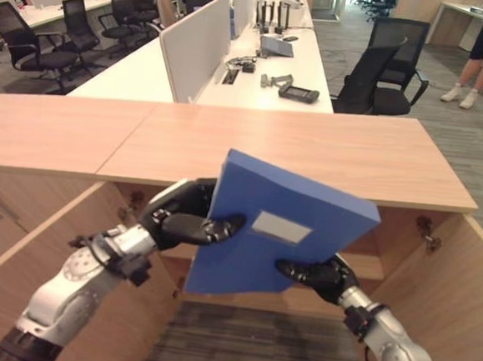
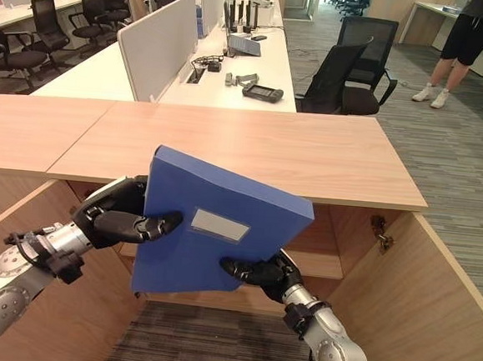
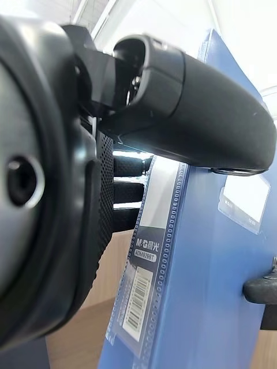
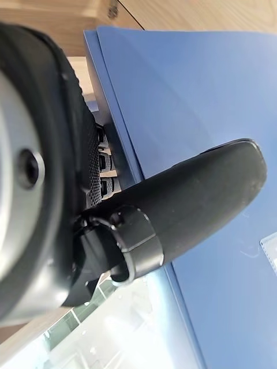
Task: Put the empty folder in the office cabinet
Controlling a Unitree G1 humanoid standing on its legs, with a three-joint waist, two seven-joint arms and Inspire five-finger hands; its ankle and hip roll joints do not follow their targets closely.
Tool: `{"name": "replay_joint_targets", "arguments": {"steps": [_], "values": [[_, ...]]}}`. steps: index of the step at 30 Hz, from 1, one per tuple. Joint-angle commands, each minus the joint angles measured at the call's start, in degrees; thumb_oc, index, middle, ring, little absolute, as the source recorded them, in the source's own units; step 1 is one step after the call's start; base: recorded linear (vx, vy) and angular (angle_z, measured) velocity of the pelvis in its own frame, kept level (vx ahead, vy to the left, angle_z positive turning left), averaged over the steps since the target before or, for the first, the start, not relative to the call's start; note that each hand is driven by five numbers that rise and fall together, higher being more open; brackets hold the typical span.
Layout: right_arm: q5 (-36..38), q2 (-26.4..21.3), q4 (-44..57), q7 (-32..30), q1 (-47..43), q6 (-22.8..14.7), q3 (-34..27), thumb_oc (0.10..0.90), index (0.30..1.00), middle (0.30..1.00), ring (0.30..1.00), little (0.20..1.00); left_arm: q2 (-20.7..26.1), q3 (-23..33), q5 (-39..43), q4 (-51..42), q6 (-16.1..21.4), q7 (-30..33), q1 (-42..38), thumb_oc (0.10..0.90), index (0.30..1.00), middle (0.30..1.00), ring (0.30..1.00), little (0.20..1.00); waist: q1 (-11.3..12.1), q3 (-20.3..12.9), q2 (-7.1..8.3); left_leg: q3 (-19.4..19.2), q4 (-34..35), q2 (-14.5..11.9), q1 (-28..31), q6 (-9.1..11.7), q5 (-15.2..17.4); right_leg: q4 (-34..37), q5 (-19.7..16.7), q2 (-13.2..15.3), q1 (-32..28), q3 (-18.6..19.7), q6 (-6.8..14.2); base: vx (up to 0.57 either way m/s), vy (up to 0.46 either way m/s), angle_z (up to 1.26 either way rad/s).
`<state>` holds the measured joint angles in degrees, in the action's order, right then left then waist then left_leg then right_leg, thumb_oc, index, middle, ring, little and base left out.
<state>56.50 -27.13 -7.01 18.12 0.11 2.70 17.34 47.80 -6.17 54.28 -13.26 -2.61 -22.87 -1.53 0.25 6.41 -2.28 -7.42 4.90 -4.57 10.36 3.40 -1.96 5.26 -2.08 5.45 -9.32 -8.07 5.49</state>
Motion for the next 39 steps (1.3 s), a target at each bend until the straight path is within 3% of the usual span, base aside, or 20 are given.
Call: {"name": "replay_joint_targets", "arguments": {"steps": [1,12,25,26,27,31,39], "values": [[9.62,6.79,14.6,5.29,-10.7,-8.68,-1.36,0.4,0.3,0.3,0.3,0.3,-4.35,-1.14,4.72,-2.27,3.27,-3.87,-6.78,0.4,0.3,0.3,0.3,0.3,-0.58,-2.64,0.75,0.78,-0.02,0.75,3.27,0.64,5.09,-2.67,5.26,0.47,-1.65,1.12,2.08,0.0,0.0,0.0],[11.24,8.91,16.59,5.85,-11.34,-8.9,-0.51,0.4,0.3,0.3,0.3,0.3,-10.01,0.58,4.06,-0.96,5.02,-2.18,-6.41,0.4,0.3,0.3,0.3,0.3,-0.73,-2.75,0.84,0.73,-0.04,0.71,3.3,0.66,5.21,-2.55,5.23,0.34,-1.54,1.21,1.89,0.0,0.0,0.0],[9.24,7.25,15.53,6.85,-10.52,-6.53,1.58,0.4,0.3,0.3,0.3,0.3,-12.33,1.8,2.04,-0.09,6.1,-1.62,-5.28,0.4,0.3,0.3,0.3,0.3,-0.59,-2.65,1.09,0.7,0.0,0.68,3.07,0.74,5.16,-2.56,5.28,0.31,-1.31,1.2,1.8,0.0,0.0,0.0],[8.61,6.77,15.34,7.02,-10.38,-6.14,1.69,0.4,0.3,0.3,0.3,0.3,-12.27,1.93,1.24,0.02,6.46,-1.32,-5.12,0.54,0.509,0.509,0.509,0.509,-0.55,-2.66,1.11,0.71,-0.02,0.69,3.07,0.74,5.17,-2.57,5.28,0.3,-1.32,1.16,1.79,0.0,0.0,0.0],[8.6,6.76,15.34,7.03,-10.38,-6.14,1.7,0.4,0.3,0.3,0.3,0.3,-12.29,1.93,1.22,0.02,6.47,-1.31,-5.1,0.8,0.9,0.9,0.9,0.9,-0.56,-2.67,1.1,0.72,-0.02,0.69,3.07,0.74,5.17,-2.57,5.28,0.3,-1.32,1.16,1.79,0.0,0.0,0.0],[1.62,2.06,11.8,8.8,-8.41,-2.23,2.59,0.4,0.3,0.3,0.3,0.3,-11.52,4.79,-6.25,2.31,8.26,-0.25,-3.15,0.8,0.9,0.9,0.9,0.9,-0.18,-2.55,1.43,0.88,0.0,0.64,2.82,0.91,5.08,-2.55,5.29,0.34,-1.32,0.87,1.74,0.0,0.0,0.0],[-9.4,-1.37,3.18,9.68,-2.22,0.38,-1.07,0.4,0.3,0.3,0.3,0.3,-13.23,10.21,-17.35,8.24,9.83,-0.18,3.54,0.8,0.9,0.9,0.9,0.9,0.34,-2.13,1.72,1.26,-0.04,0.63,2.43,1.01,4.96,-2.43,5.28,0.42,-1.27,0.32,1.79,0.0,0.0,0.0]]}}
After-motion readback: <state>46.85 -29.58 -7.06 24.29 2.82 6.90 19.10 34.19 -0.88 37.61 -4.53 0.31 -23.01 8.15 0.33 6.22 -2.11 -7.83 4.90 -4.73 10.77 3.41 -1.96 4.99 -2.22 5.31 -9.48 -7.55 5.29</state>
